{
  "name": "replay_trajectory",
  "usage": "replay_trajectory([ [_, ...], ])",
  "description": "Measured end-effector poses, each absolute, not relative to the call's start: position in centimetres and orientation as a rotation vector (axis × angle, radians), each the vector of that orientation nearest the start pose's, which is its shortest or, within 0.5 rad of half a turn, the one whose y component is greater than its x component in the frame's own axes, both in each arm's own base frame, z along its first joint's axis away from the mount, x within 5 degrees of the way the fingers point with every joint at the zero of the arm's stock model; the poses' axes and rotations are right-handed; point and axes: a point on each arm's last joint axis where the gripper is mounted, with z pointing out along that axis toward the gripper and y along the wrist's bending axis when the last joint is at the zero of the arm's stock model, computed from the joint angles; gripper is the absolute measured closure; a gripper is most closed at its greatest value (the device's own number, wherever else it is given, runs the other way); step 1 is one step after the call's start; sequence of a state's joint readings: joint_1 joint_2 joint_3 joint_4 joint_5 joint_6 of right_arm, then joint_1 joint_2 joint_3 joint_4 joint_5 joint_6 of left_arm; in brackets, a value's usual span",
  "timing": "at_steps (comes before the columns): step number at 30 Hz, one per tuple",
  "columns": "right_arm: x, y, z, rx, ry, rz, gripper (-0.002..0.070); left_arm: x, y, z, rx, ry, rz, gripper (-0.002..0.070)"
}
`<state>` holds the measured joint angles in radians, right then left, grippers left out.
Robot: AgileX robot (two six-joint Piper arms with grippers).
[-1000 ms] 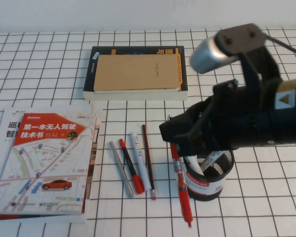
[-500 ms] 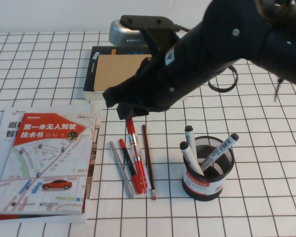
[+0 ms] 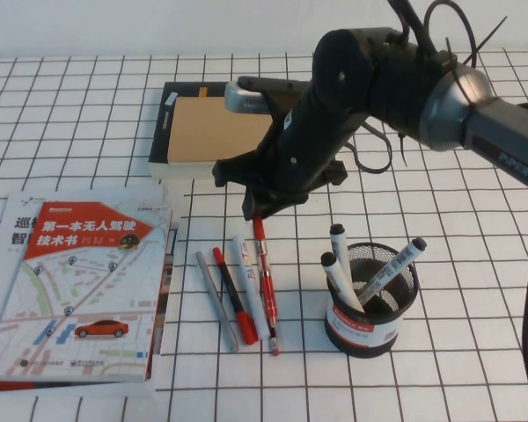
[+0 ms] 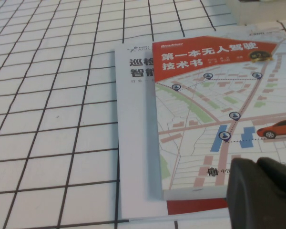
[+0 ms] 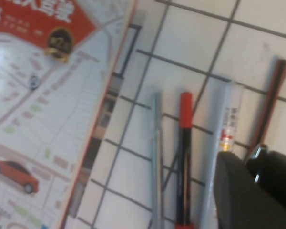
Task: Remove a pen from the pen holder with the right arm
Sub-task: 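Take a marker out of the pen holder and lay it on the table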
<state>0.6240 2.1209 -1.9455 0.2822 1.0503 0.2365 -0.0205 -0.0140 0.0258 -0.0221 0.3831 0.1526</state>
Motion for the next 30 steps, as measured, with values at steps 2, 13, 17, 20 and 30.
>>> replay_trajectory([
  [2,37.4,29.0,25.7,-0.405,2.788,0.599,0.0599,5.2,-0.2,17.1,0.149,1.873,0.069,0.0679],
  [13,39.0,28.6,22.1,-0.365,2.862,0.557,0.0599,5.2,-0.2,17.1,0.149,1.873,0.069,0.0679],
  [17,39.1,28.7,21.5,-0.362,2.876,0.557,0.0591,5.2,-0.2,17.1,0.149,1.873,0.069,0.0679],
  [20,39.1,28.7,21.2,-0.361,2.883,0.557,0.0523,5.2,-0.2,17.1,0.149,1.873,0.069,0.0679],
  [30,39.1,28.7,21.3,-0.36,2.882,0.56,0.0349,5.2,-0.2,17.1,0.149,1.873,0.069,0.0679],
])
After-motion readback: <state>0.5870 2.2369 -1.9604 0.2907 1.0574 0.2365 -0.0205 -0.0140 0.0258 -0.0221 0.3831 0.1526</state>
